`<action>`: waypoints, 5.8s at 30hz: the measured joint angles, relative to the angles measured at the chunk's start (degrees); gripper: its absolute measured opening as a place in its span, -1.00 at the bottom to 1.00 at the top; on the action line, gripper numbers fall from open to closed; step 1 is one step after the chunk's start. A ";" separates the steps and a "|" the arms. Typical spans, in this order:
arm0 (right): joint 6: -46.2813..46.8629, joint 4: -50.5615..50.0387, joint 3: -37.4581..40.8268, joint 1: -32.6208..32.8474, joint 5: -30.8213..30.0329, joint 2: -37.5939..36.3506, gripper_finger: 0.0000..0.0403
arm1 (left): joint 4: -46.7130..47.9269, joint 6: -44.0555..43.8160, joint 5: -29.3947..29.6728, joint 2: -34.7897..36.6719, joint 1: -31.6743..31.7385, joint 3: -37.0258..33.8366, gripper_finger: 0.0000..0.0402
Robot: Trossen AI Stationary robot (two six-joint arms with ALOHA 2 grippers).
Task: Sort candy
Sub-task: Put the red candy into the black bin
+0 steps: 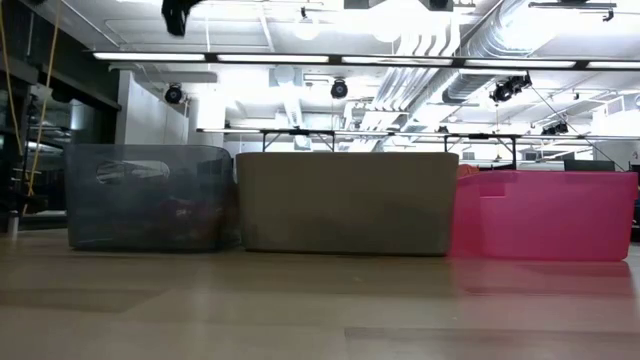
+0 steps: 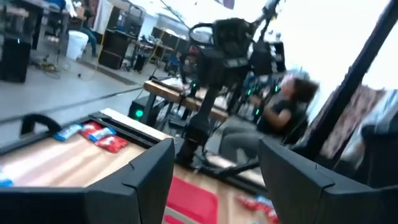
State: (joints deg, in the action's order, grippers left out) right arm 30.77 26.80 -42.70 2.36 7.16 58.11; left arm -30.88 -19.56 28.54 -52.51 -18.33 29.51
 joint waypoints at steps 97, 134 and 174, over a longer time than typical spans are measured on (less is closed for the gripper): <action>-24.72 -11.52 -39.56 4.65 -6.65 57.89 -0.98 | -9.45 -3.84 4.52 0.05 -0.02 -3.42 0.09; -31.92 -44.98 -41.70 2.03 -15.49 44.17 0.31 | -10.20 0.82 5.24 0.09 -0.02 -3.42 0.09; 9.75 -25.26 3.48 6.90 -24.81 -1.86 0.31 | -6.68 -4.55 3.14 0.00 4.87 -3.42 0.09</action>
State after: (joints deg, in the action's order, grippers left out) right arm 40.51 1.54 -39.22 9.26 -17.65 56.25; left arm -37.56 -24.10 31.68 -52.51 -13.45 26.09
